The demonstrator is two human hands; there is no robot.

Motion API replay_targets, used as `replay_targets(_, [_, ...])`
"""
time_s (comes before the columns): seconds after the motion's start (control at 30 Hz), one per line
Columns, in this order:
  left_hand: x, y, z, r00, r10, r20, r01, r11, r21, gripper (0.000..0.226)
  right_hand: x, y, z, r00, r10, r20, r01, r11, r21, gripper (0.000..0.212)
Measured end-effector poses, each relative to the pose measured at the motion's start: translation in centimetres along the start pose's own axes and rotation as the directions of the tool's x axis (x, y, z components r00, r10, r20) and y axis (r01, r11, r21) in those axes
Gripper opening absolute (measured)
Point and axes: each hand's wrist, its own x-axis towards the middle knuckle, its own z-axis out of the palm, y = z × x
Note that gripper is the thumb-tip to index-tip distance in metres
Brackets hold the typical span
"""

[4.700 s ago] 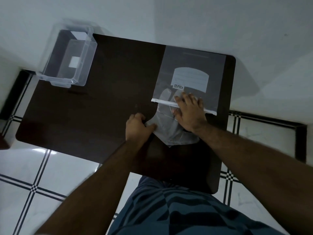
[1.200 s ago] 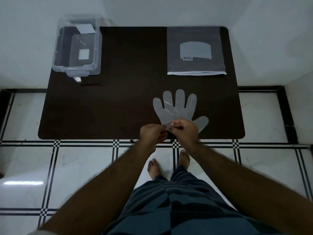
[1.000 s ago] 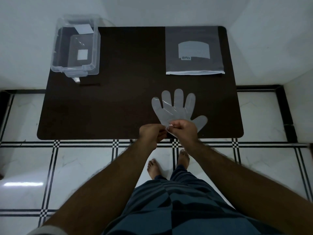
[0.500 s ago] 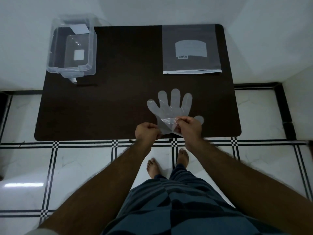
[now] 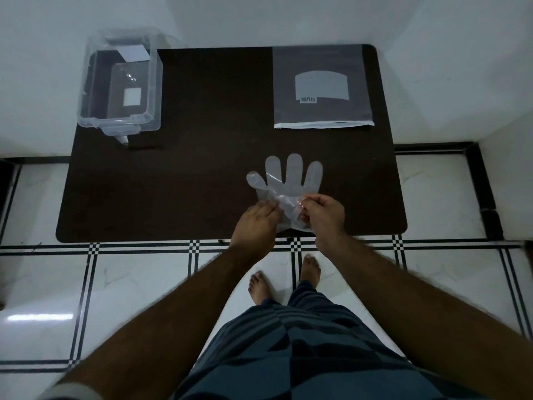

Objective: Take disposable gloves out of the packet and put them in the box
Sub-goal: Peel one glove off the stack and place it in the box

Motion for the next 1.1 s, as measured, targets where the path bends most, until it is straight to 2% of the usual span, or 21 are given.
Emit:
replay_targets(0.07, [0.4,-0.2,0.3,0.995,0.018,0.099,-0.022,0.999,0.039,0.045,0.0,-0.2,-0.1,1.0,-0.004,-0.007,0.004,1.0,0.007,0.011])
replay_targets(0.17, [0.2,-0.7,0.6,0.986,0.001,0.168,-0.01,0.998,0.055,0.051,0.0,-0.8,-0.7,0.999,-0.01,-0.032,0.011,1.0,0.021,0.01])
replay_targets(0.4, [0.0,-0.7,0.6,0.981,0.009,0.195,-0.024,0.997,0.077,0.053,1.0,-2.4,-2.0,0.986,-0.017,-0.166,0.036,0.993,0.112,0.014])
replay_targets(0.63, [1.0,0.1,-0.3,0.984,0.003,0.18,-0.026,0.991,0.128,0.043,1.0,-4.7,-3.7,0.979,-0.024,-0.201,0.081,0.956,0.282,0.013])
replay_targets(0.83, [2.1,0.6,-1.3,0.985,-0.003,0.174,-0.024,0.988,0.154,0.02,1.5,-7.0,-5.2,0.962,-0.049,-0.27,0.147,0.923,0.355,0.011])
replay_targets(0.97, [3.3,1.7,-1.8,0.992,0.071,0.1,-0.079,0.993,0.084,0.036,1.8,-7.8,-5.3,0.957,-0.132,-0.259,0.2,0.945,0.259,0.013])
replay_targets(1.1, [5.4,2.3,-1.5,0.969,0.067,0.238,-0.091,0.992,0.091,0.064,1.9,-7.9,-5.0,0.954,-0.16,-0.252,0.216,0.953,0.212,0.014])
